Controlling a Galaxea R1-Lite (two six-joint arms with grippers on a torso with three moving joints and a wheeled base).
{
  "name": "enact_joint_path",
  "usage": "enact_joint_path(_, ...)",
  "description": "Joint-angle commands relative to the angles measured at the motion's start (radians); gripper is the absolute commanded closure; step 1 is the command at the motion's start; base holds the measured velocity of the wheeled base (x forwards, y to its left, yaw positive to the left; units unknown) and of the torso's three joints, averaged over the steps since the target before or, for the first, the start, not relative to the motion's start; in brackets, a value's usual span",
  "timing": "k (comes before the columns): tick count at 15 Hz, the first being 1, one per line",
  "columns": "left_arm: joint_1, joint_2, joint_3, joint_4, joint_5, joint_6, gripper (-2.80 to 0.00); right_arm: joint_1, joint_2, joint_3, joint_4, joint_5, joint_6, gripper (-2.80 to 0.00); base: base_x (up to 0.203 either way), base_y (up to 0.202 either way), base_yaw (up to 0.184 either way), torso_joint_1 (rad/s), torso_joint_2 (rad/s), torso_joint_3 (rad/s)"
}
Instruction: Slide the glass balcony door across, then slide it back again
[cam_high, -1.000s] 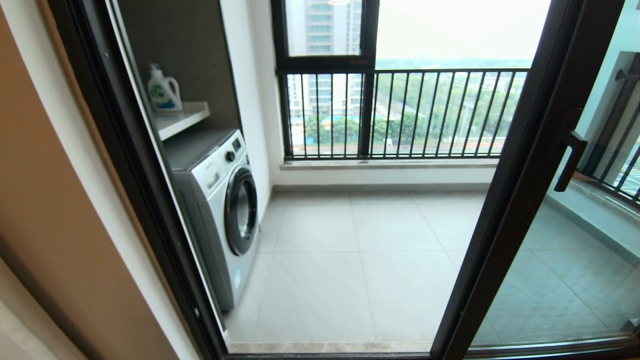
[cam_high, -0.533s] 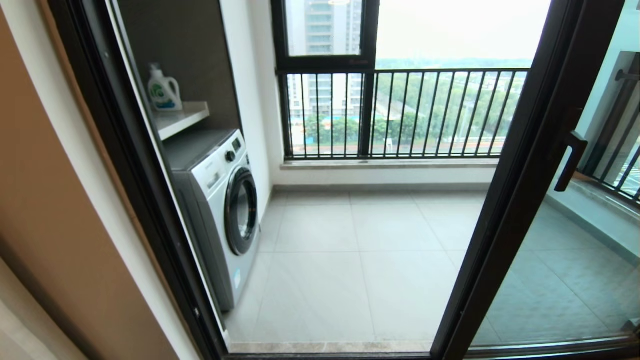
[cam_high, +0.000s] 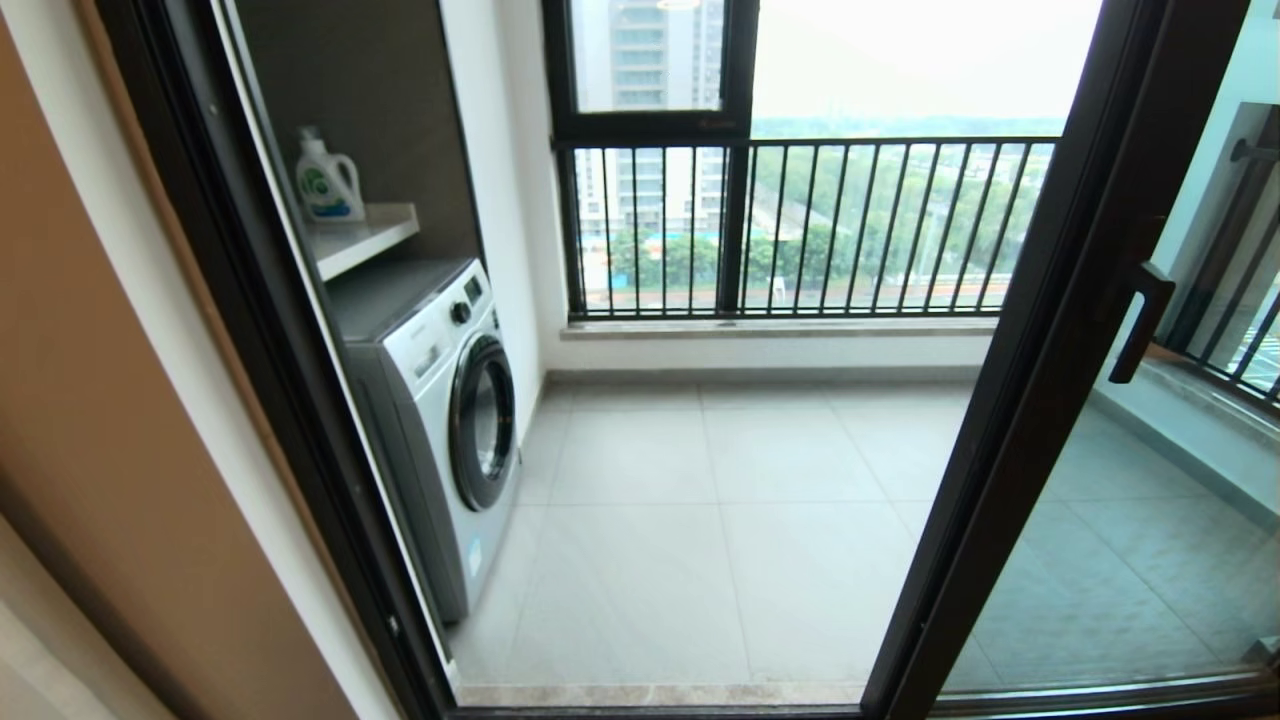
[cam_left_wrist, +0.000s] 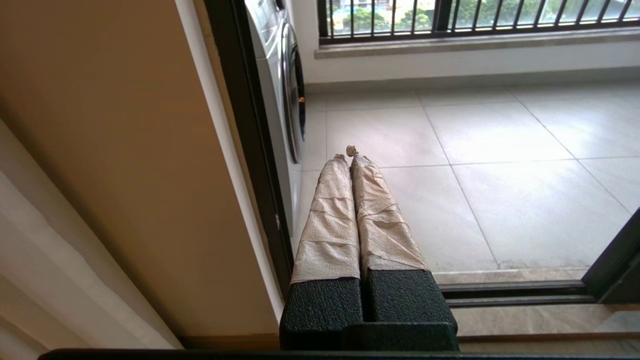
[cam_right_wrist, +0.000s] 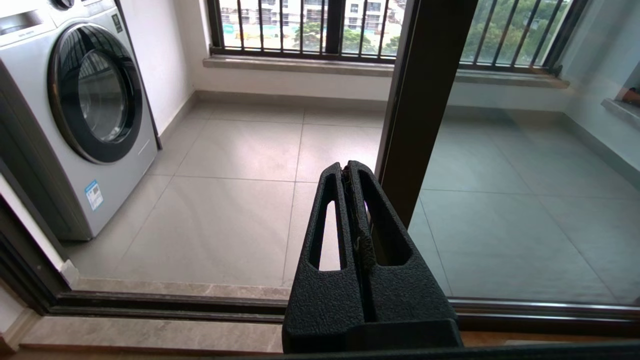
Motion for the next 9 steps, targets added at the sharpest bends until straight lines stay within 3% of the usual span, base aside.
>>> enact_joint_path(1, 0.000, 0.002, 0.000, 0.000, 0.000, 0.000, 0.00, 0.000, 0.003, 0.010, -0.001, 0.000, 0.000, 0.00, 0.000, 0.000, 0.000, 0.000, 0.00, 0.000)
enact_joint_path(9, 0.000, 0.002, 0.000, 0.000, 0.000, 0.000, 0.00, 0.000, 0.003, 0.008, -0.001, -0.003, 0.009, 0.00, 0.000, 0.000, 0.000, 0.000, 0.00, 0.000)
